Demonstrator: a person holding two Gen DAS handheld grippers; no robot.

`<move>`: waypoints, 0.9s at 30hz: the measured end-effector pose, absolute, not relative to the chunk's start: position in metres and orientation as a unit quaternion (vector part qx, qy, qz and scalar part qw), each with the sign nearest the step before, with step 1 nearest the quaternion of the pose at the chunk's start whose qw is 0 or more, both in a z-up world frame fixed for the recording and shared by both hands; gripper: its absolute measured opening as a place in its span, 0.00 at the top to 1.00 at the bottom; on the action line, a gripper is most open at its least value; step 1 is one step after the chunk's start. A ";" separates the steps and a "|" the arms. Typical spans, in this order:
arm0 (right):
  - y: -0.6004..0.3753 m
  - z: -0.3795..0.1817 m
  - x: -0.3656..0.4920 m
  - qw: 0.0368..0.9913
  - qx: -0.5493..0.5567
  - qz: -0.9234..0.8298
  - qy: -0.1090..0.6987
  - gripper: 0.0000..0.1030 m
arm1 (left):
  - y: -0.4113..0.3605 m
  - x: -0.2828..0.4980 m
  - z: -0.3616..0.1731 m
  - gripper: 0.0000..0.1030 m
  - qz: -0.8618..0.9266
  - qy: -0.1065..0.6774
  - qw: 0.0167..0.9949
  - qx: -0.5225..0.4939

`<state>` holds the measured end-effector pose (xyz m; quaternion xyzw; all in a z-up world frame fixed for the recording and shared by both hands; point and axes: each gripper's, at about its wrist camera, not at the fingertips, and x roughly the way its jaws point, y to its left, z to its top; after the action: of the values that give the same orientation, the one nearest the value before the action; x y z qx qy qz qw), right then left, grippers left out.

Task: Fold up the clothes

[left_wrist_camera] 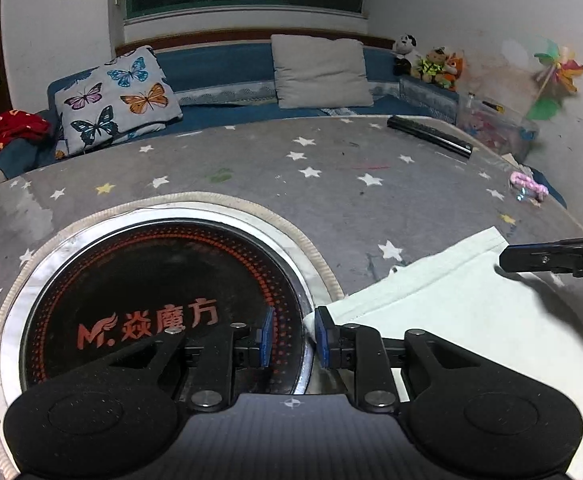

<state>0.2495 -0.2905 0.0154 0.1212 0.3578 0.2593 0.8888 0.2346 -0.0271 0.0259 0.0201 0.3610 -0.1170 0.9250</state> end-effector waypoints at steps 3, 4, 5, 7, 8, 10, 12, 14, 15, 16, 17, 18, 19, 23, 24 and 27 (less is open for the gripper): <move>-0.289 0.021 0.250 0.892 0.121 0.263 0.348 0.67 | -0.032 0.230 0.032 0.72 -0.133 0.347 0.928 0.018; -0.287 0.021 0.252 0.892 0.120 0.263 0.347 0.66 | -0.035 0.229 0.032 0.72 -0.137 0.345 0.928 0.023; -0.287 0.019 0.254 0.892 0.119 0.261 0.349 0.66 | -0.039 0.229 0.029 0.72 -0.138 0.346 0.927 0.034; -0.286 0.014 0.258 0.892 0.116 0.256 0.355 0.66 | -0.042 0.232 0.022 0.72 -0.133 0.353 0.925 0.046; -0.286 0.014 0.259 0.892 0.116 0.254 0.357 0.66 | -0.040 0.235 0.019 0.72 -0.128 0.357 0.924 0.045; -0.287 0.017 0.256 0.893 0.113 0.252 0.355 0.63 | -0.036 0.237 0.017 0.71 -0.120 0.364 0.923 0.036; -0.287 0.023 0.249 0.897 0.101 0.252 0.349 0.57 | -0.033 0.235 0.020 0.71 -0.119 0.362 0.924 0.032; -0.286 0.030 0.239 0.899 0.086 0.257 0.343 0.56 | -0.035 0.227 0.025 0.70 -0.124 0.354 0.926 0.038; -0.284 0.034 0.233 0.900 0.078 0.262 0.341 0.52 | -0.036 0.222 0.028 0.67 -0.128 0.350 0.927 0.040; -0.282 0.036 0.227 0.900 0.069 0.266 0.339 0.50 | -0.037 0.217 0.030 0.65 -0.132 0.346 0.928 0.042; -0.279 0.039 0.219 0.900 0.060 0.271 0.337 0.50 | -0.038 0.212 0.032 0.61 -0.136 0.343 0.928 0.044; -0.276 0.040 0.211 0.899 0.049 0.276 0.336 0.49 | -0.040 0.207 0.033 0.60 -0.140 0.342 0.928 0.046; -0.273 0.042 0.203 0.898 0.039 0.282 0.335 0.48 | -0.041 0.202 0.034 0.60 -0.144 0.340 0.928 0.048; -0.255 0.040 0.167 0.894 -0.009 0.299 0.333 0.44 | -0.048 0.179 0.036 0.55 -0.158 0.337 0.927 0.055; -0.250 0.039 0.158 0.894 -0.024 0.302 0.331 0.43 | -0.049 0.172 0.036 0.53 -0.161 0.336 0.926 0.058; -0.234 0.036 0.128 0.896 -0.074 0.307 0.313 0.32 | -0.055 0.152 0.035 0.47 -0.172 0.333 0.925 0.067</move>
<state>0.1279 -0.2336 0.0364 -0.0735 0.3131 0.3071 0.8957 0.1521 -0.0546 0.0349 0.0668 0.3330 -0.1716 0.9248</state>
